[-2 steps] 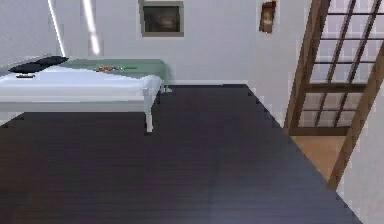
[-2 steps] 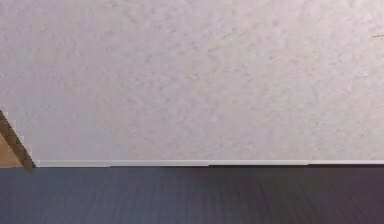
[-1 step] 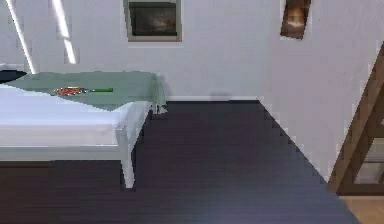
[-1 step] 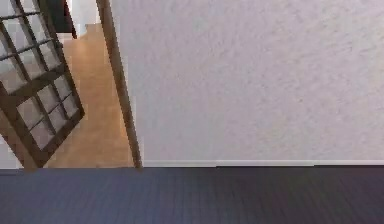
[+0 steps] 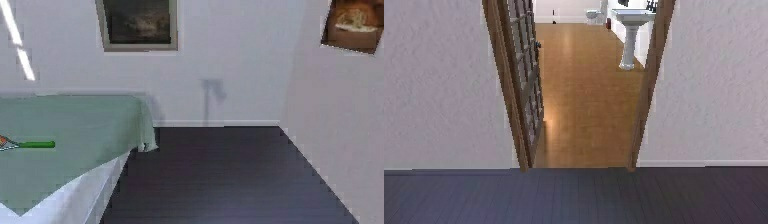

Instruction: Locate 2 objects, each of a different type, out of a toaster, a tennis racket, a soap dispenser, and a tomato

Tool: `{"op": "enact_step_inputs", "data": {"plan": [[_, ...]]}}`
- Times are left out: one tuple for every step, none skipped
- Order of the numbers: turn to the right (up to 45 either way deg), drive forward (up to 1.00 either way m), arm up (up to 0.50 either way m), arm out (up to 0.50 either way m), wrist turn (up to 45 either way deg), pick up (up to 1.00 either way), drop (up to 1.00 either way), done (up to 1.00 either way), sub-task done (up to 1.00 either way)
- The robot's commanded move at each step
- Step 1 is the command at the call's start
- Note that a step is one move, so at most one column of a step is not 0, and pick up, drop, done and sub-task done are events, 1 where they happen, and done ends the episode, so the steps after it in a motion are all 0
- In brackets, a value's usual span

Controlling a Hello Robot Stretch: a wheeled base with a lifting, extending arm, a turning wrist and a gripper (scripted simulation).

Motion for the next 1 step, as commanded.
{"op": "enact_step_inputs", "data": {"plan": [[-6.0,0.00,0.00,0.00,0.0,0.00,0.00,0.00,0.00]]}}
